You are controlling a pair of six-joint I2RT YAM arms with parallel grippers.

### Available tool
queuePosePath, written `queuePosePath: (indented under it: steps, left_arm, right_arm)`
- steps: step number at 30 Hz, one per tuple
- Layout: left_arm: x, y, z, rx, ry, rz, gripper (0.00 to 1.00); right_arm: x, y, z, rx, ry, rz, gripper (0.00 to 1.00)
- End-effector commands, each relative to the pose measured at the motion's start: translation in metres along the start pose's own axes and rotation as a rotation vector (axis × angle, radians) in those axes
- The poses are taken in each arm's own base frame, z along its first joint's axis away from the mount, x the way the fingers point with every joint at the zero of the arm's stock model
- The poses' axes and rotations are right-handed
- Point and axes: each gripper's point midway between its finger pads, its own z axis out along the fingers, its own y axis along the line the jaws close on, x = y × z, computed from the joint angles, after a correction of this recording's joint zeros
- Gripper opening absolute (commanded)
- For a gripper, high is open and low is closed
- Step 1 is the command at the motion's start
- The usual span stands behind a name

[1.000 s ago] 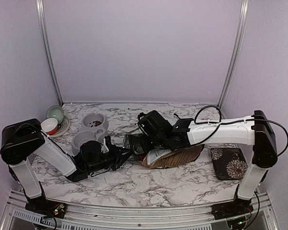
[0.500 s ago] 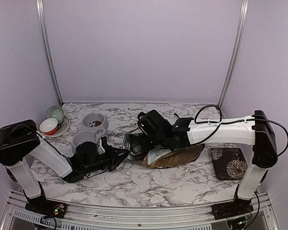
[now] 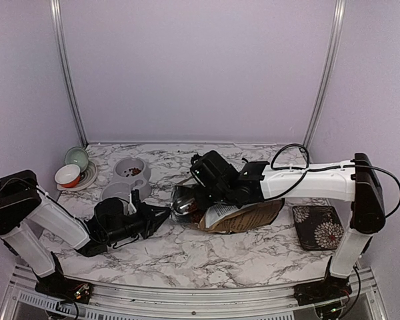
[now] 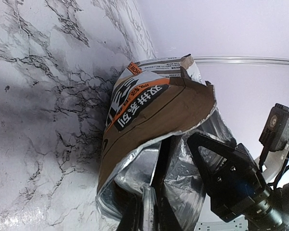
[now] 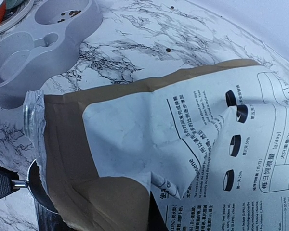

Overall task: Serve the pet food
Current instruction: Collect the pet food from the pet food bag.

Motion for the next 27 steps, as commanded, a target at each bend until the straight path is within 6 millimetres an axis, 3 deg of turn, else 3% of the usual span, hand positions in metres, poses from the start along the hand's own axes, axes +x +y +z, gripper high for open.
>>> queuePosePath:
  steps: [1, 17, 27]
  left_arm:
    - [-0.010, -0.011, -0.010, 0.037, -0.043, 0.008, 0.00]
    - [-0.013, -0.008, -0.008, -0.050, -0.069, 0.121, 0.00]
    - [-0.016, -0.015, -0.019, -0.074, -0.100, 0.190, 0.00]
  right_arm:
    - [-0.039, -0.003, -0.021, 0.012, -0.097, 0.027, 0.00]
    - [-0.051, -0.001, -0.018, 0.010, -0.101, 0.001, 0.00]
    - [-0.055, 0.000, -0.020, 0.004, -0.104, 0.008, 0.00]
